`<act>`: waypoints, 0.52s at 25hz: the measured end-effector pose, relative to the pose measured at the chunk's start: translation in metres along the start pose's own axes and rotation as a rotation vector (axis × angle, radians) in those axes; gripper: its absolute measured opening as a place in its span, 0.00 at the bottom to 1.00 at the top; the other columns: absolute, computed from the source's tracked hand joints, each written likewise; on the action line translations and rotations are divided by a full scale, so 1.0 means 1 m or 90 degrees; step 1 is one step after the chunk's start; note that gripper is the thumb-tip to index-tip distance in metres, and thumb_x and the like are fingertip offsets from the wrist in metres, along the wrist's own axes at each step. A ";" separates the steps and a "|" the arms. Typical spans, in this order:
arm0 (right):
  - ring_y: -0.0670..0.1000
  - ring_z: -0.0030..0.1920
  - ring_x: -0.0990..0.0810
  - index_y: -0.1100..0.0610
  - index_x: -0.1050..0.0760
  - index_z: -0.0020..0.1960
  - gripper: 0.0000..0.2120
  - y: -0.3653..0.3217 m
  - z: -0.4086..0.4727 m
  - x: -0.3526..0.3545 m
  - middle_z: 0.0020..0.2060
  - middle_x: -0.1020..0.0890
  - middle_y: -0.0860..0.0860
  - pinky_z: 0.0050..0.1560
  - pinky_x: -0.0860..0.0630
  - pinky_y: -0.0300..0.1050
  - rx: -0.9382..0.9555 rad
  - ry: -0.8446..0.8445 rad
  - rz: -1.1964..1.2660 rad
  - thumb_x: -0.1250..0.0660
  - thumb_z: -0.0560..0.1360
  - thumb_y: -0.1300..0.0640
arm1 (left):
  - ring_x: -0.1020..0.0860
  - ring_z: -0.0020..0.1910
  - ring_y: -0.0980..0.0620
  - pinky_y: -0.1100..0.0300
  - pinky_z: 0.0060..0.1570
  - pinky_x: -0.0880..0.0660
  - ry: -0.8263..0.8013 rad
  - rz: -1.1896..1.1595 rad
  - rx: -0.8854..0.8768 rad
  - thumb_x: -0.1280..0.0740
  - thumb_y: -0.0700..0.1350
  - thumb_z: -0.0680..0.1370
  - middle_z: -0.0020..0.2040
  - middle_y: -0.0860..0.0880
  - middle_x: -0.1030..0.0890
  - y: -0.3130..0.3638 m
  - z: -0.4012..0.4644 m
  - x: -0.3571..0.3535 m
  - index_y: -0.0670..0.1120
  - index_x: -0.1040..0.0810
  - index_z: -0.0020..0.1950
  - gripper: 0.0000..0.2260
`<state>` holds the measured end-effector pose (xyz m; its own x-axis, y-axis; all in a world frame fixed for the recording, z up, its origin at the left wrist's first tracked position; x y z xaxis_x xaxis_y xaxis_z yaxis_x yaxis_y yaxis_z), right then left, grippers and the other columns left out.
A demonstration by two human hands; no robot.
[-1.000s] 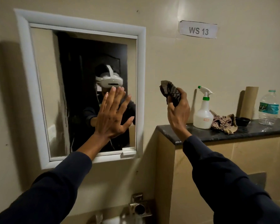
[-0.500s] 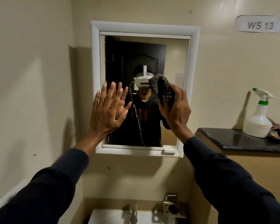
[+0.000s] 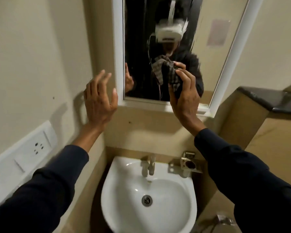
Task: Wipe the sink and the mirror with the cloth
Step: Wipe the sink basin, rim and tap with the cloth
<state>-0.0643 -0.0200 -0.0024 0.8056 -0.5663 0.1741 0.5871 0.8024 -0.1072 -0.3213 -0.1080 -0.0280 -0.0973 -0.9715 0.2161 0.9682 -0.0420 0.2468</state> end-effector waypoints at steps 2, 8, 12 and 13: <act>0.55 0.62 0.24 0.56 0.36 0.68 0.23 -0.005 -0.046 -0.012 0.65 0.27 0.56 0.49 0.21 0.48 -0.005 -0.047 0.028 0.32 0.78 0.57 | 0.27 0.64 0.49 0.56 0.63 0.32 -0.024 -0.021 0.064 0.38 0.45 0.77 0.66 0.47 0.25 -0.027 -0.047 0.001 0.47 0.28 0.67 0.18; 0.54 0.55 0.23 0.56 0.36 0.69 0.28 -0.029 -0.195 -0.069 0.62 0.25 0.58 0.45 0.24 0.41 -0.043 -0.284 0.066 0.30 0.72 0.56 | 0.22 0.57 0.46 0.48 0.57 0.25 -0.373 -0.036 0.286 0.37 0.43 0.75 0.59 0.46 0.21 -0.129 -0.239 -0.033 0.51 0.28 0.64 0.18; 0.55 0.51 0.22 0.48 0.34 0.72 0.27 -0.048 -0.298 -0.131 0.61 0.25 0.53 0.32 0.26 0.43 -0.112 -0.496 0.085 0.31 0.75 0.56 | 0.21 0.59 0.43 0.50 0.61 0.26 -0.646 -0.026 0.517 0.36 0.43 0.77 0.64 0.41 0.22 -0.173 -0.379 -0.051 0.45 0.27 0.68 0.19; 0.55 0.49 0.22 0.47 0.33 0.71 0.25 -0.053 -0.322 -0.145 0.60 0.25 0.53 0.30 0.27 0.43 -0.118 -0.538 0.087 0.33 0.76 0.56 | 0.24 0.64 0.43 0.50 0.64 0.29 -0.687 -0.035 0.584 0.37 0.44 0.78 0.68 0.41 0.25 -0.179 -0.412 -0.051 0.44 0.29 0.70 0.20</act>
<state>-0.1871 -0.0409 -0.3370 0.5853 -0.0791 0.8069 0.5521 0.7677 -0.3253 -0.3947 -0.1466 -0.4725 -0.6590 -0.3032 0.6883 0.5071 0.4967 0.7043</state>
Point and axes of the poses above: each hand's wrist, its own z-axis towards the middle knuckle, its own x-axis out of the back of the hand, y = z × x, the point moved 10 cm from there along z, towards the middle knuckle
